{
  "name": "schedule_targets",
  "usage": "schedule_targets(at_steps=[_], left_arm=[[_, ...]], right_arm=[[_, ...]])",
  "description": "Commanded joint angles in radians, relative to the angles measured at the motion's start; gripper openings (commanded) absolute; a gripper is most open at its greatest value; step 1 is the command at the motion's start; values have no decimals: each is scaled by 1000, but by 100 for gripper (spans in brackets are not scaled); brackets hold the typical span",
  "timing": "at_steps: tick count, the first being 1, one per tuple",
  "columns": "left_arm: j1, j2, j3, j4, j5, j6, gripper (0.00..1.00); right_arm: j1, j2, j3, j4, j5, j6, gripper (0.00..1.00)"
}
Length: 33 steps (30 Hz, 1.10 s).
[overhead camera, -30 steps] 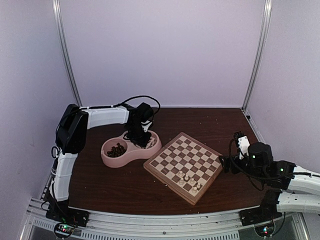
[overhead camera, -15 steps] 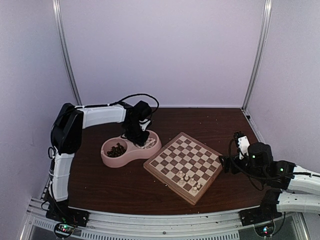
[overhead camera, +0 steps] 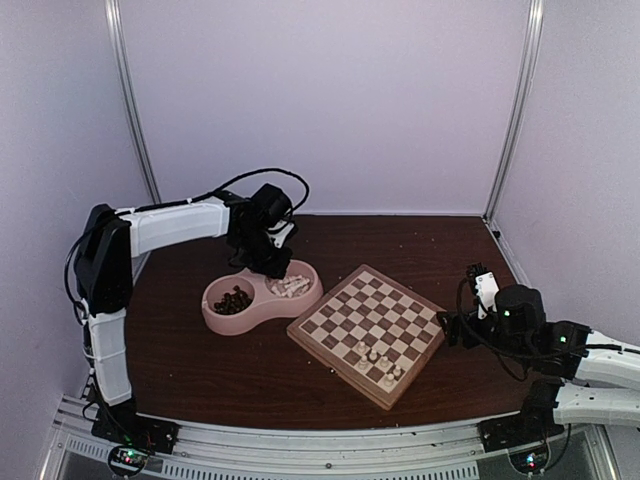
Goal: Set up the chess pieces on the board
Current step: Pick up the queen from the storage box, then place the queen on the chessboard.
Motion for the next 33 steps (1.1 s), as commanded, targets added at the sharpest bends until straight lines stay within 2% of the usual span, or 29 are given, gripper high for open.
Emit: schedule_targets(at_steps=[1,5,11,16,25,33], left_arm=[[9,-83,-46,56,97,-13,12],[9,-139,-98,115,211,-10,12],[9,-229,-251,328,480,-6,12],[4,-266,-338,420,561,-5,13],[-87,-211,-366,414,525,11,15],[-226,-51,-214,247,341,83,16]], right_arm=[[-3,0,18,19,-5,2,100],[-3,-1,17,18,-9,1,100],[-3,-3,16,24,-26,-4,100],[-3,2,15,29,-42,-11,100],[-3,4,15,33,-45,-13,100],[-3,15,18,34,-45,-16,100]])
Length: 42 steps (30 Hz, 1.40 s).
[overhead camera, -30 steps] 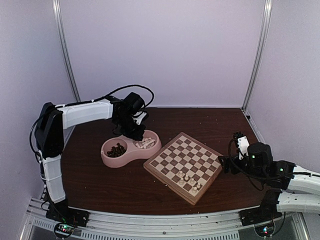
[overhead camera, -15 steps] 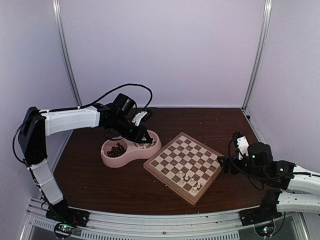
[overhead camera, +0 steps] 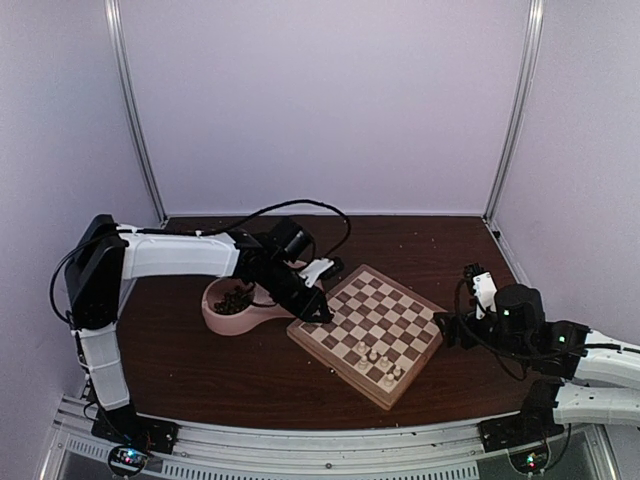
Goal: Set up the chess pieces on the board
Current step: Place the queen on the chessboard, then pick up the queen from the chessboard.
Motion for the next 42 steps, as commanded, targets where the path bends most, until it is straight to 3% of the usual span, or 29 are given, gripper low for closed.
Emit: schedule_targets(at_steps=[1,11,17,20,30,36,42], left_arm=[[-60,93,110,-100,-130,59,16],[-78,192,196,-183,-151,52,18],[-78,159,185,-191,-154,15,48],[-78,134,186,-196,-160,-20,55],[-77,121,226,-224,-174,-276,55],[-75,168,257,-267,-206,-317,48],[-75,191,267,-280,-217,-339,48]], right_arm=[[-3,5,17,12,-7,-5,100],[-3,-14,13,7,-1,-2,100],[-2,-15,12,7,0,-2,100],[-3,-15,13,7,0,-1,100],[-3,-22,10,6,1,-2,100],[-3,-27,9,4,0,-2,100],[-3,-32,6,4,1,-2,100]])
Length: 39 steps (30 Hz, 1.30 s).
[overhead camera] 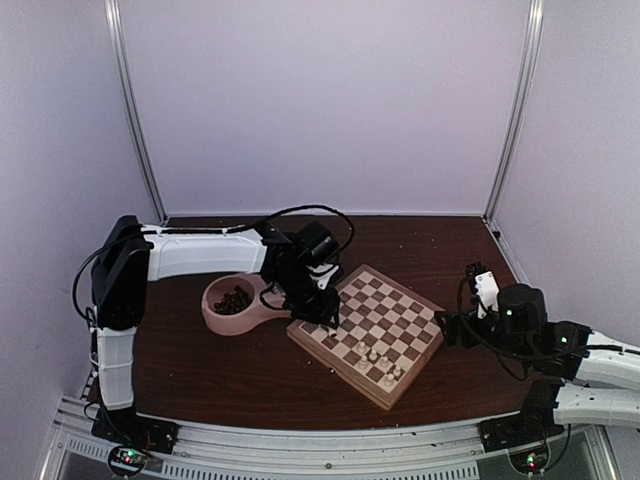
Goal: Set up the chess pieces on the board
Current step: Pick up the queen from the chessboard.
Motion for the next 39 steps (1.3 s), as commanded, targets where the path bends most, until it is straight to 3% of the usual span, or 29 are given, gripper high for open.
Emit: schedule_targets(at_steps=[1,9,17,22,30,33,39], left_arm=[[5,39,31,-19,-13,-39,48],[14,144,128,-42,-14,-48,48],[16,170,157,-118,-137,-40,28],[16,180,186,-175,-200,-3,21],[5,155,202,-196,-189,67,11],[-5,92,149,-124,-201,92,4],[-19,-190,-195,307,-177,106,6]], right_arm=[[-3,-13,7,4,1,-1,100],[-3,-16,7,3,2,0,100],[-3,-18,5,6,0,-2,100],[-3,-14,7,6,-2,-1,100],[-3,-11,7,7,-2,-1,100],[-3,-9,7,8,-1,-1,100],[-3,-3,9,10,-1,-2,100]])
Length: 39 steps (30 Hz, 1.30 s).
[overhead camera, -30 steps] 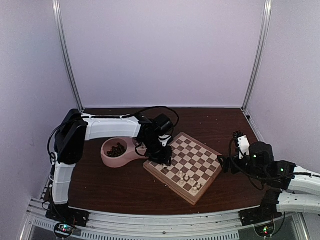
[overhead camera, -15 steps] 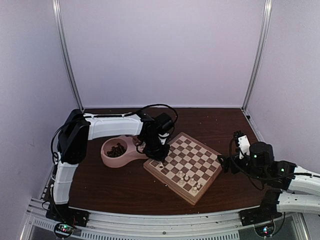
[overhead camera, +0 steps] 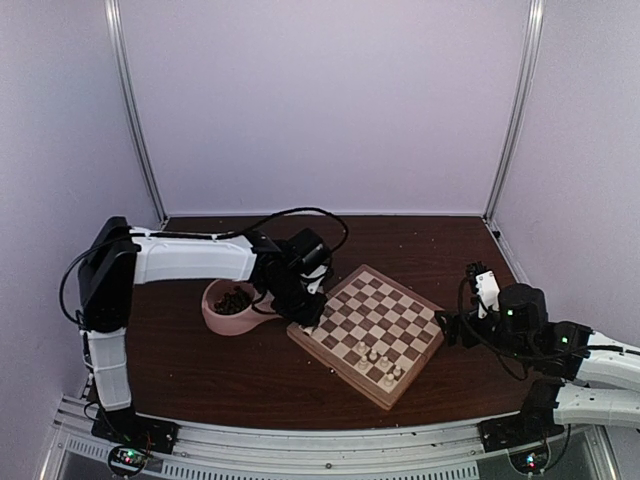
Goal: Set up the chess pieces on the board
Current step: Pick up the queen from the chessboard, then pass from the left arm to the right
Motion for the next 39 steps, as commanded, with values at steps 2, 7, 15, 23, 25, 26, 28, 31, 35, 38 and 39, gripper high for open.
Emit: schedule_targets(at_steps=[2,7,15,23,25,26,28,31,35,38,39], left_arm=[[-11,-228,-198,371,48,61,5],[-13,-317,-336,598,175,99,6],[-12,-433,-466,833,318,127,5],[-12,-437,-450,930,551,89,4],[-13,-438,-441,939,565,71,4],[-13,-442,-440,946,564,63,4],[-13,-451,-437,948,550,47,4],[-13,-465,-430,954,550,21,4],[-13,-485,-448,1016,578,-32,4],[-12,-496,-459,1034,578,-48,4],[-12,-498,-461,1035,577,-53,4]], right_arm=[[-3,5,9,9,-1,-1,100],[-3,9,9,12,-6,-4,100],[-3,40,40,47,-221,-4,94],[21,268,296,114,-573,17,79],[38,356,389,80,-624,17,77],[52,393,431,60,-635,15,76],[92,449,480,50,-631,-2,74],[152,509,514,66,-582,-33,72],[164,560,545,110,-602,-24,64],[173,582,562,140,-618,-18,59],[176,588,567,142,-616,-18,59]])
